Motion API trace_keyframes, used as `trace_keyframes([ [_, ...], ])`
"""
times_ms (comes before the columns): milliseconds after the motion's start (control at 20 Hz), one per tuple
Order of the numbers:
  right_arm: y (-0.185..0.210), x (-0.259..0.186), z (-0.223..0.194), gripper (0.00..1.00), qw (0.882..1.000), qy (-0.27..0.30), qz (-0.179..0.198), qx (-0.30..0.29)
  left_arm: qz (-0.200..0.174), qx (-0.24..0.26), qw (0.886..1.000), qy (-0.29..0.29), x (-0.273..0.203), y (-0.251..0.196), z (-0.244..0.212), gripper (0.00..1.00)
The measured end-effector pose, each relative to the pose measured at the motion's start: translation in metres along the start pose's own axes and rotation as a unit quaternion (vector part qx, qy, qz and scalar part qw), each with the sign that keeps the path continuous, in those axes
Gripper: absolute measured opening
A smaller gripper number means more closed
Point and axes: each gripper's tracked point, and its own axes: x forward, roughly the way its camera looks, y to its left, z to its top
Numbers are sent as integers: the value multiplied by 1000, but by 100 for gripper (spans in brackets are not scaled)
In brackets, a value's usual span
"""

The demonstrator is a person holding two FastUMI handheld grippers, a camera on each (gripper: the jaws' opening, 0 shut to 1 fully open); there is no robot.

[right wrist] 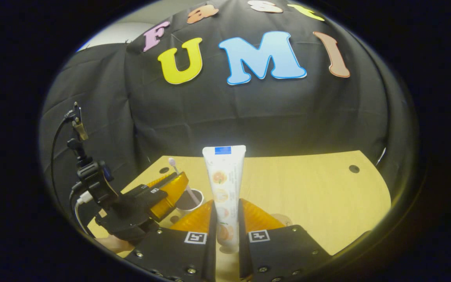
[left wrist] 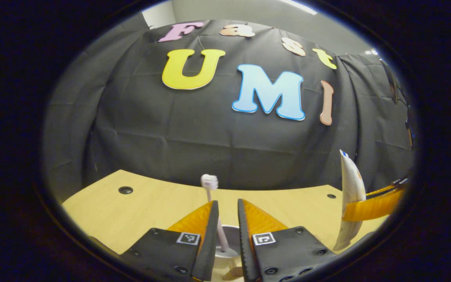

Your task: Put the toothbrush and toothpaste on the desktop into the cup, then pick up the cup and place it on the coaster on the desktop.

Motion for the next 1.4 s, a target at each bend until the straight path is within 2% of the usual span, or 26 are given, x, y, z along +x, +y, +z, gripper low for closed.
trace_keyframes([
  [50,0,3,2,24,1000,0,2,1,-7,0,1000,10,-2,-3,-4,36],
  [200,7,4,1,24,1000,1,8,1,-9,-5,1000,13,-7,-5,-4,81],
  [250,8,5,1,24,1000,2,10,2,-7,-9,1000,10,-9,-3,-2,84],
  [550,17,10,9,24,1000,-2,20,0,-5,-14,1000,4,-30,-3,13,85],
  [900,51,27,31,24,998,-22,52,-19,4,2,1000,-11,-61,4,38,85],
  [1200,81,53,46,24,996,-40,83,-22,22,3,1000,-11,-83,27,44,85],
  [1400,92,73,55,24,994,-54,89,-21,41,-8,999,-11,-96,52,42,85],
])
